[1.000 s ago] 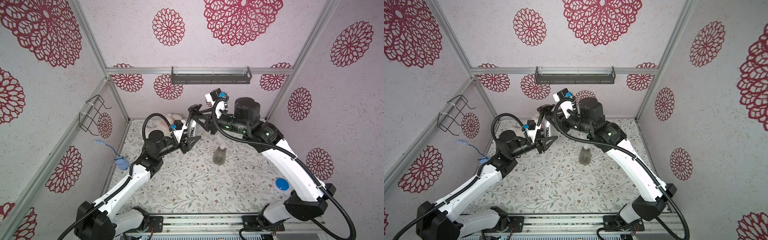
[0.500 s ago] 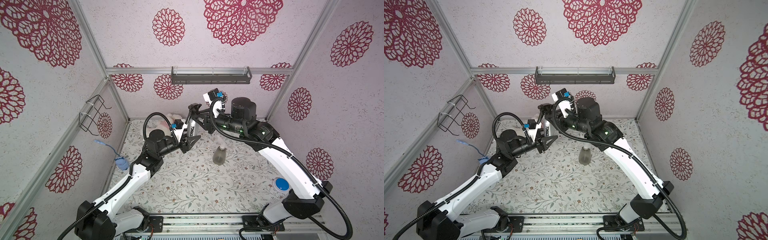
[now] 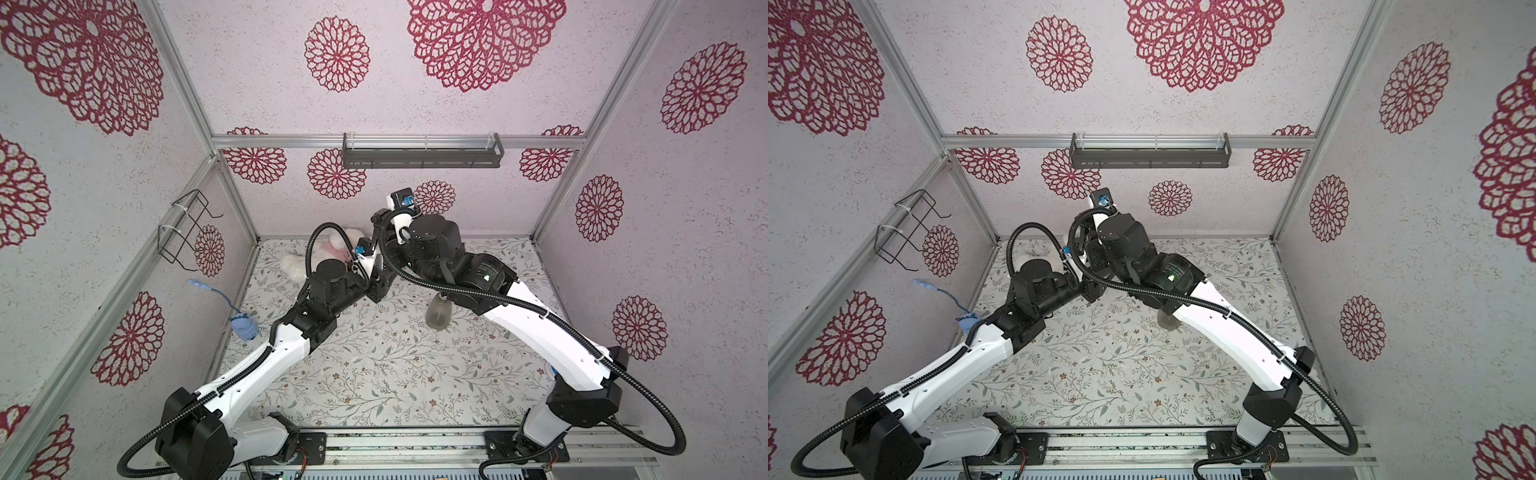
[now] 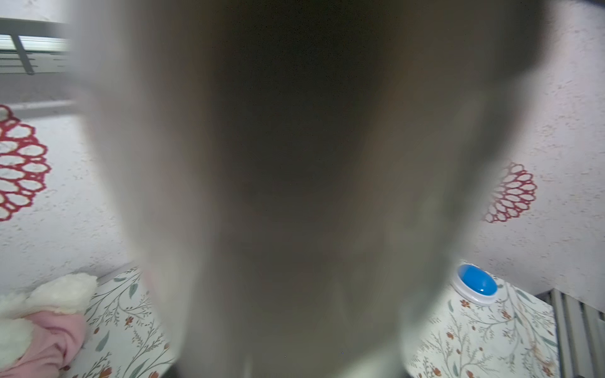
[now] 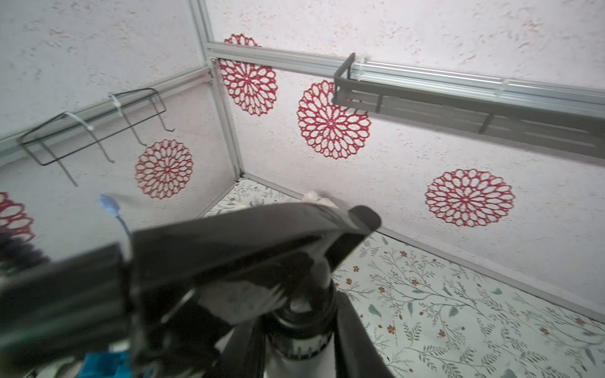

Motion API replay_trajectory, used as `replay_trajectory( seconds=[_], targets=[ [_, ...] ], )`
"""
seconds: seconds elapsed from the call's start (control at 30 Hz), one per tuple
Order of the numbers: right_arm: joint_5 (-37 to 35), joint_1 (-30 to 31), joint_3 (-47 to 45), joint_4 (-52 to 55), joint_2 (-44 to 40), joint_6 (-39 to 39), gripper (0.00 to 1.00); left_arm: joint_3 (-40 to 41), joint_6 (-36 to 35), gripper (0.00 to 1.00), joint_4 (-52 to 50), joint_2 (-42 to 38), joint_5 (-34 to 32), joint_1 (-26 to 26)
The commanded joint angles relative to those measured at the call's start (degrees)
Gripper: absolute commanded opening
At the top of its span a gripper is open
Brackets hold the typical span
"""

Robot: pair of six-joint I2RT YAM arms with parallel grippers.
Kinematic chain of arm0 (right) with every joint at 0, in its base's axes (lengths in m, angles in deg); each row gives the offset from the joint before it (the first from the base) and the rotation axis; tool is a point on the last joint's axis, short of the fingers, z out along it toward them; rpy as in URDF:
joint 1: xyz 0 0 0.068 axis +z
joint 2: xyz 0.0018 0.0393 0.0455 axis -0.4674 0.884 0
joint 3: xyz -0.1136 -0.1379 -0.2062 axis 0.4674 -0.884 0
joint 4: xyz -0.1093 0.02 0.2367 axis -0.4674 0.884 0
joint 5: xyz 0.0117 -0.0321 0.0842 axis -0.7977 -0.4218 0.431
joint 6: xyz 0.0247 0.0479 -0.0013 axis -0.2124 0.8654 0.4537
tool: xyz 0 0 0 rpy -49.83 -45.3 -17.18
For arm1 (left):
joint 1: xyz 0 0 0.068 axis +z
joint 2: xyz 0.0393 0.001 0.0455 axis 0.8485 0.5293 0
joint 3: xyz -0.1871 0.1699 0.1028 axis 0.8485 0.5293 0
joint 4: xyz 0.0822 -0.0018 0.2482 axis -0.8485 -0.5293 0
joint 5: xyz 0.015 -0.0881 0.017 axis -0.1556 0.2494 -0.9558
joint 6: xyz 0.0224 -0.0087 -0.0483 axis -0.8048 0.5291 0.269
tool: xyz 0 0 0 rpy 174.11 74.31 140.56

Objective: Attach spray nozzles to spray bottles
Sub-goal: Screw the spray nozzle on the spray bottle.

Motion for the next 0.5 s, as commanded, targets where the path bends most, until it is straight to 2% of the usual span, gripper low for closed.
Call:
replay_trajectory(
  seconds=[0.0, 0.17, 0.3, 0.47],
  targets=[
    [-12.65, 1.35, 0.13, 0.60, 1.67, -0.46, 0.15, -1.48, -4.69, 0.00, 6.29, -0.87, -3.43, -2.52],
    [-16.42, 2.66, 0.40, -0.06, 3.24, -0.02, 0.16, -1.46, -5.21, 0.00, 6.84, -0.67, -10.04, -3.31],
    [-10.89, 2.67, -0.84, -1.30, 1.83, 0.57, 0.25, -1.13, -5.43, 0.00, 6.55, -0.75, -11.45, -3.47],
    [-2.00, 2.50, -6.64, -5.26, -5.54, -0.27, 0.56, 0.19, -4.75, 0.00, 6.95, -1.82, -7.29, -2.51]
  ],
)
